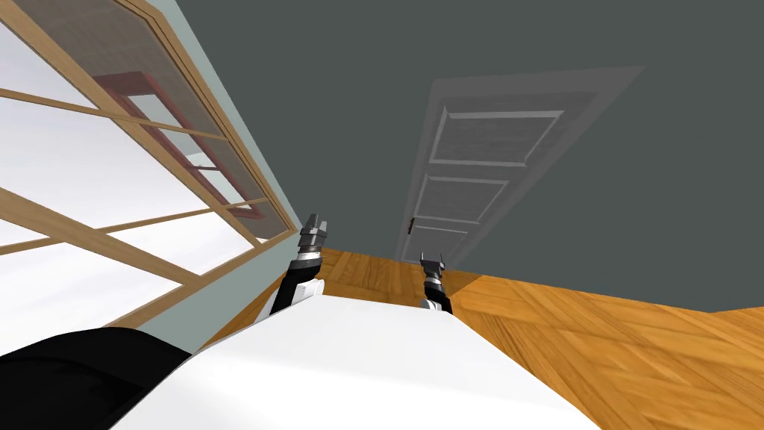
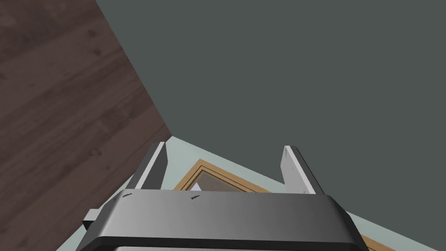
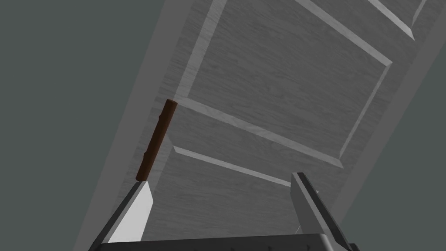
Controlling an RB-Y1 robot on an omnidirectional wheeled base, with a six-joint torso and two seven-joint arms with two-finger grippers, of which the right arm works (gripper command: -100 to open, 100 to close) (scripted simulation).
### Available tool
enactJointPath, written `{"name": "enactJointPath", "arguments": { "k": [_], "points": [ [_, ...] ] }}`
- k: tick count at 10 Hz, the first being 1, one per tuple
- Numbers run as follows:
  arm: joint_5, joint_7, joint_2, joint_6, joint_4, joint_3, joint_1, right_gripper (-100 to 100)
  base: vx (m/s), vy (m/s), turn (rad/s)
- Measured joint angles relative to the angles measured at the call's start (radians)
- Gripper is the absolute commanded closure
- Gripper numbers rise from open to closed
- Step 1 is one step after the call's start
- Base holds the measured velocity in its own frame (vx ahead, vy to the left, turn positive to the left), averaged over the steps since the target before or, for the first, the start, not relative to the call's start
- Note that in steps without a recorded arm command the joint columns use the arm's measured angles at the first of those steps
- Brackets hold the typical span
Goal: Pull the door open
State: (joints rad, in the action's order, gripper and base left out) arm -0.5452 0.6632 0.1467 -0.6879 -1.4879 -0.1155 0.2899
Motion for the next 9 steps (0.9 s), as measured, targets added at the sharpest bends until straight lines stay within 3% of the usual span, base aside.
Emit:
{"name": "enactJointPath", "arguments": {
  "k": [4,9],
  "points": [
    [-0.056,0.064,0.011,-0.028,0.069,-0.012,-0.015,-100,0.087,-0.053,0.163],
    [-0.143,0.163,0.025,-0.078,0.195,-0.032,-0.053,-100,0.101,-0.077,0.218]
  ]
}}
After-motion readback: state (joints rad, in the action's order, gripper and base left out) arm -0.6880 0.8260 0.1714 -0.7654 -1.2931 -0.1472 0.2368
